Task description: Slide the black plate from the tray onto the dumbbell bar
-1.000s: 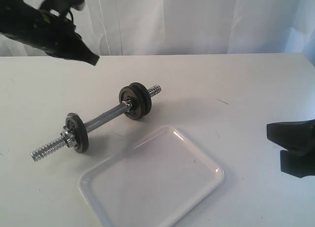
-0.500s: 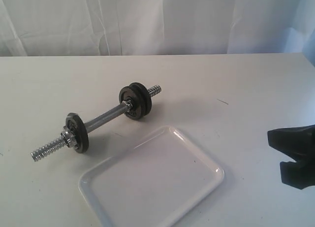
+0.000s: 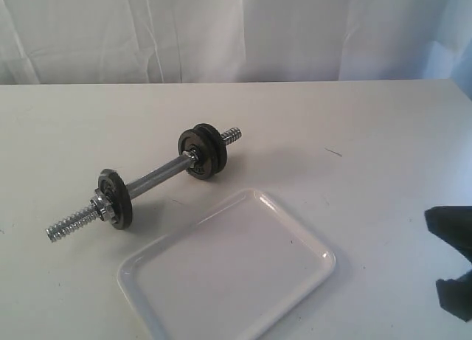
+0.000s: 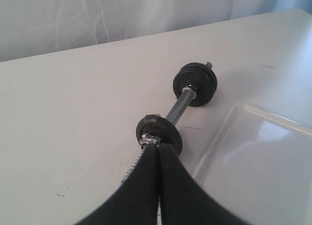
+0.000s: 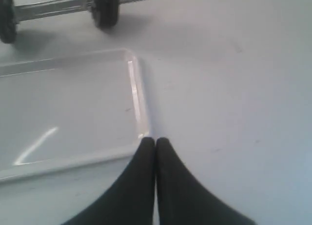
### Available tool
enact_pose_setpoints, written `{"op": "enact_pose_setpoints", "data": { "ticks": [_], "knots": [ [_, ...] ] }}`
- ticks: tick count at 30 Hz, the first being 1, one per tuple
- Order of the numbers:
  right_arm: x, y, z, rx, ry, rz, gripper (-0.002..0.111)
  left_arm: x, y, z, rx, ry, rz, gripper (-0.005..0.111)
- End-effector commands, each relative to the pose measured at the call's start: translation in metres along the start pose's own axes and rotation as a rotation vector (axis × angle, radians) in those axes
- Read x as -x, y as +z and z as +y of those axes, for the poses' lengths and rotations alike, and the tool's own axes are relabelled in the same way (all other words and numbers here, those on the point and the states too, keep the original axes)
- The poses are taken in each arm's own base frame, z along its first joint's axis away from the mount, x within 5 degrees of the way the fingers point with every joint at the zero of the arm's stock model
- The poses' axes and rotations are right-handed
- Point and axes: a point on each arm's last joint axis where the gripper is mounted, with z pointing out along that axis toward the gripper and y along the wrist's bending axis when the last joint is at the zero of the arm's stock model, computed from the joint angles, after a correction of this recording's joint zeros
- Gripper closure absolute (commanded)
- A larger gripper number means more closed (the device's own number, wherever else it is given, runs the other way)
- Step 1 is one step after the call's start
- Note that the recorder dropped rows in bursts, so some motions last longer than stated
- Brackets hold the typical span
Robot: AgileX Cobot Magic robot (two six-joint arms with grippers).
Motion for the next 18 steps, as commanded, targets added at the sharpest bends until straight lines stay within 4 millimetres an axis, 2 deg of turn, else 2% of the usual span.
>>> {"op": "enact_pose_setpoints", "data": {
  "ticks": [1,4,10,18],
  "knots": [
    [-0.025,-0.012,-0.005,-0.155,0.038,-0.187,0.108,-0.002,0.0,-0.001,-0.01,-0.011,0.003,0.107],
    [-0.037,-0.023,-0.005,-0.219,0.048,-0.301,0.108,-0.002,0.0,-0.001,-0.01,-0.011,0.003,0.107],
    [-0.062,-0.031,-0.005,-0.293,0.112,-0.391,0.108,-0.002,0.0,-0.001,-0.008,-0.01,0.003,0.107],
    [-0.08,-0.028,-0.005,-0.324,0.16,-0.323,0.108,-0.002,0.0,-0.001,-0.008,-0.01,0.003,0.107]
  ]
}}
